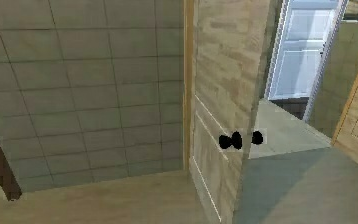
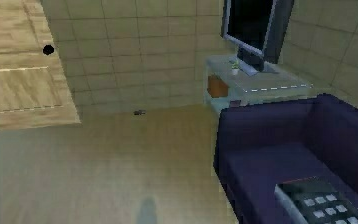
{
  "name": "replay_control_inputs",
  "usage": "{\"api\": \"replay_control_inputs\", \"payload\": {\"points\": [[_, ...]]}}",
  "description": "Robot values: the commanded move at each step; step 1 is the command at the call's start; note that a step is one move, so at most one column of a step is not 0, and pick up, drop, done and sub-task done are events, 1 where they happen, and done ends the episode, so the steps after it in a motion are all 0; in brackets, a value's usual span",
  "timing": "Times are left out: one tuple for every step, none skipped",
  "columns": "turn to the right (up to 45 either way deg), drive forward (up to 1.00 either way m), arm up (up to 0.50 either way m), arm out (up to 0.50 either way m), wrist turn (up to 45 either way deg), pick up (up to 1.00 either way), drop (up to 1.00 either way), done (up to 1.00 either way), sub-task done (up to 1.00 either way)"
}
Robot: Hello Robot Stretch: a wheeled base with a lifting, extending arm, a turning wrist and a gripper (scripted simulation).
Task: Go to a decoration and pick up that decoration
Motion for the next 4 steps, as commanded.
{"api": "replay_control_inputs", "payload": {"points": [[-45.0, 0.00, 0.00, 0.00, 0.0, 0.00, 0.00, 0.00, 0.00], [-39.0, 0.00, 0.00, 0.00, 0.0, 0.00, 0.00, 0.00, 0.00], [0.0, 1.00, 0.00, 0.00, 0.0, 0.00, 0.00, 0.00, 0.00], [-6.0, 0.00, 0.00, 0.00, 0.0, 0.00, 0.00, 0.00, 0.00]]}}
